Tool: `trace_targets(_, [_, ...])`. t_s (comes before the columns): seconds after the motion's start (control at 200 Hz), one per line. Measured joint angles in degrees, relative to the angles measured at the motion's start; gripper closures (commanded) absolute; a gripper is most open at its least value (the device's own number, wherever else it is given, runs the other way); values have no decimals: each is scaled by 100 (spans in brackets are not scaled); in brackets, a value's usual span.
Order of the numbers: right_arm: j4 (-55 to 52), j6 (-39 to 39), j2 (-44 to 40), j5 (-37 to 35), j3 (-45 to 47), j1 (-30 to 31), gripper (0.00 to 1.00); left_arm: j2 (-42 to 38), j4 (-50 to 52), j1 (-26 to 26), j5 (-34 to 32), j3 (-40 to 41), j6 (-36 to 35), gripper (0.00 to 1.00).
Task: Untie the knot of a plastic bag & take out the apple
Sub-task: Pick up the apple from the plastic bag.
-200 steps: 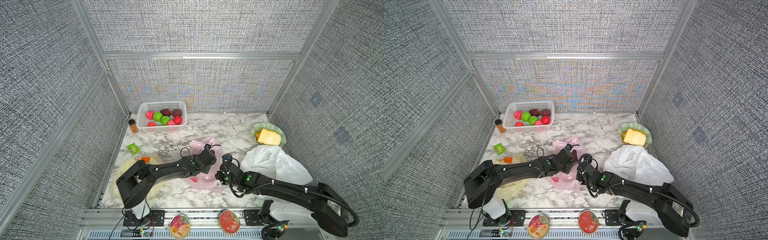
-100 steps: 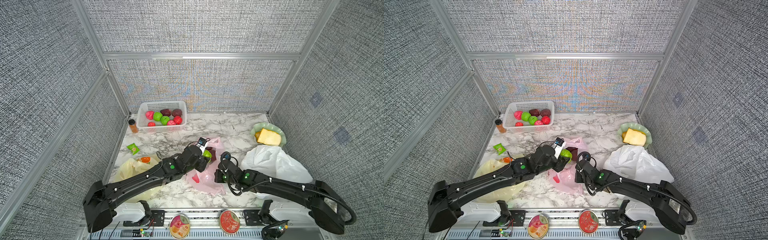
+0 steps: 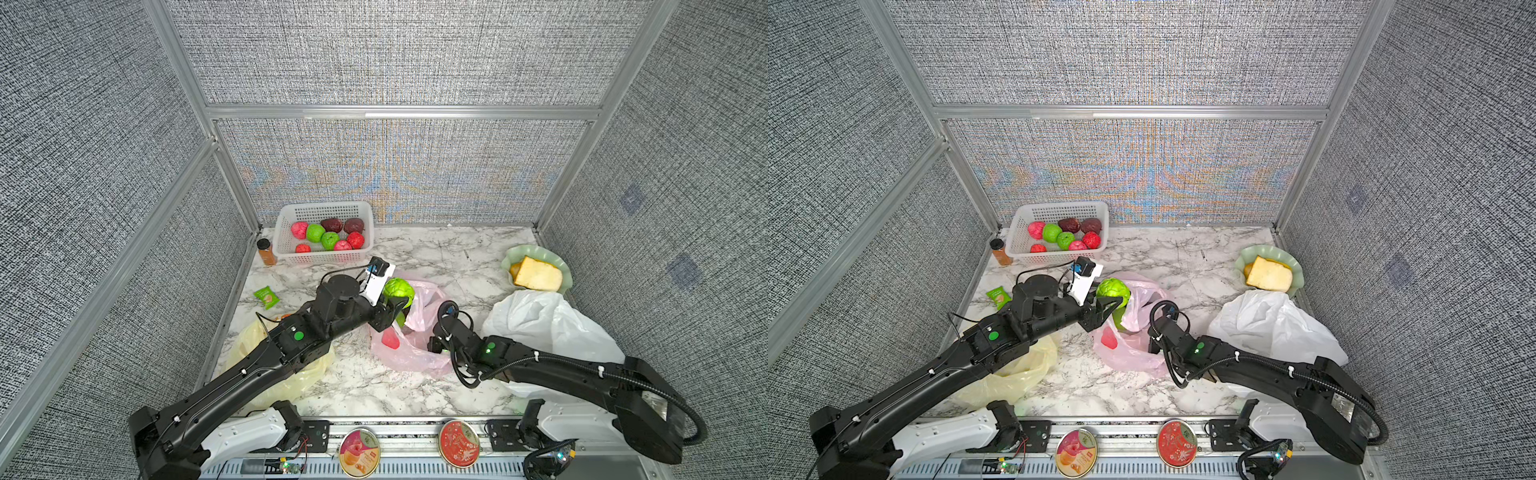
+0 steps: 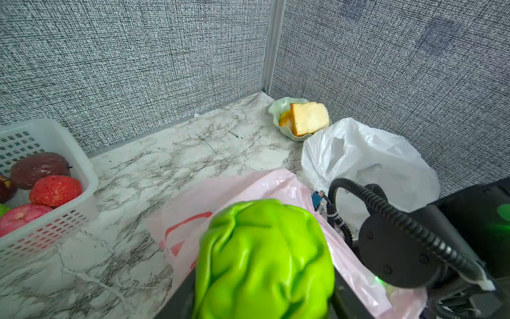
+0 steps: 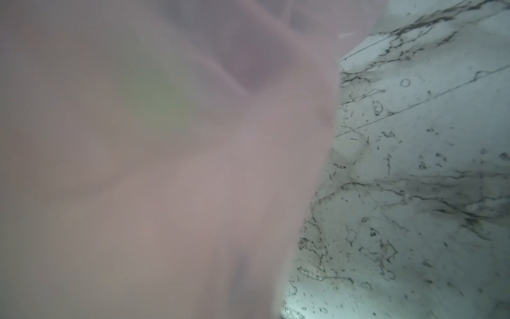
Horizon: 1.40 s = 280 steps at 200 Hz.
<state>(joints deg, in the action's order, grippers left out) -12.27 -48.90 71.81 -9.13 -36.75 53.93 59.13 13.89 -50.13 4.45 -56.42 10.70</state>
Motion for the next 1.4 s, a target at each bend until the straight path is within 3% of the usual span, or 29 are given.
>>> trace_targets(0.365, [-96,83,-125,-83,28,-184,100,1246,-997,46,1224,1276,520,47])
trace_targets(0.585, [-118,105,-142,-79,46,-188,100,1735,-1499,46,1917,911,1045,47])
trace_targets(0.82, [-111,120,-68,-61,9,-199,100,1362,-1766,50,2435,702,1207,47])
trace_targets(1.085, [-85,105,-273,-7,177,-420,100,278,-1340,81,2000,603,870,47])
trace_targets(1.401, [-85,238,-726,-39,295,-564,100,339,-516,595,-28,-433,562,48])
